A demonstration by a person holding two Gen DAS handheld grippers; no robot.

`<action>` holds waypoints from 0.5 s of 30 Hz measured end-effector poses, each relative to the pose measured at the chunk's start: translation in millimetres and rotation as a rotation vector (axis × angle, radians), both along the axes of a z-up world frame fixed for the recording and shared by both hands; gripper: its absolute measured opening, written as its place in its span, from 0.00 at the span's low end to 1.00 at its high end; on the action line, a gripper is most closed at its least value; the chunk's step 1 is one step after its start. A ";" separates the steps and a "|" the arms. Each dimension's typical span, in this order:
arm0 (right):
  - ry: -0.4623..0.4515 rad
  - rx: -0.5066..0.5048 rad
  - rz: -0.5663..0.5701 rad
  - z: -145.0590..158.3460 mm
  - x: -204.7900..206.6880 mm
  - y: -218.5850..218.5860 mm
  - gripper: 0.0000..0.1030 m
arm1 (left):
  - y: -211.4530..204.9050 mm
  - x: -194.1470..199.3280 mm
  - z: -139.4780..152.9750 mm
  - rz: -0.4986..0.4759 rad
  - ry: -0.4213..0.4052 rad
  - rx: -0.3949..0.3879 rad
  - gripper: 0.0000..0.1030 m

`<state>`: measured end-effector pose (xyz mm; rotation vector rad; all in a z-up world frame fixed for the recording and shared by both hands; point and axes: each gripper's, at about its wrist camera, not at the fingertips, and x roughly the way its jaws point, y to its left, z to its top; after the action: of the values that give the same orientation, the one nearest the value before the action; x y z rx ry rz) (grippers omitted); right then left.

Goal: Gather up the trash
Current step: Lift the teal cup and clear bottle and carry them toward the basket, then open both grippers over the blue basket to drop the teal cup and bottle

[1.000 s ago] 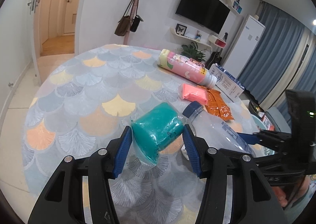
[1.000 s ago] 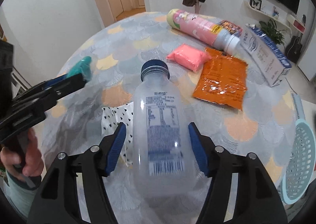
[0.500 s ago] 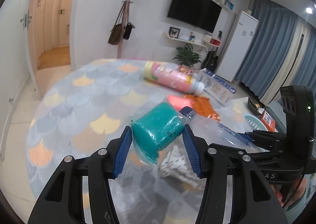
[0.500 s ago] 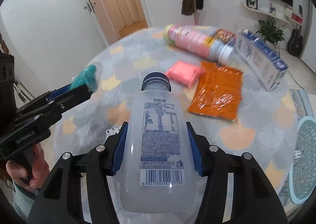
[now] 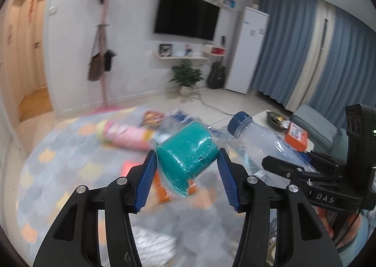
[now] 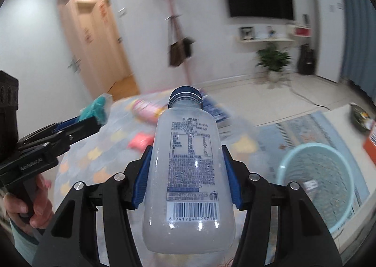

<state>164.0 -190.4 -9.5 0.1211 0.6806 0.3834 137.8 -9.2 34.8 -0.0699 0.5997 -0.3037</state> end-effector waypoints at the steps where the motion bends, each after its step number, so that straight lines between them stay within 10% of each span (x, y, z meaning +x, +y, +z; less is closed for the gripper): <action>1: -0.007 0.008 -0.036 2.3 -0.4 -16.2 0.51 | -9.8 3.2 2.7 -0.018 -0.006 0.004 0.49; 15: 0.089 0.136 -0.416 -40.4 24.1 -181.4 0.51 | -169.1 68.9 -31.8 -0.238 0.109 0.014 0.49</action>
<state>188.1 -371.8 -49.9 0.4039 0.6974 0.0237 206.6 -178.3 3.0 -0.0014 0.7202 -0.5288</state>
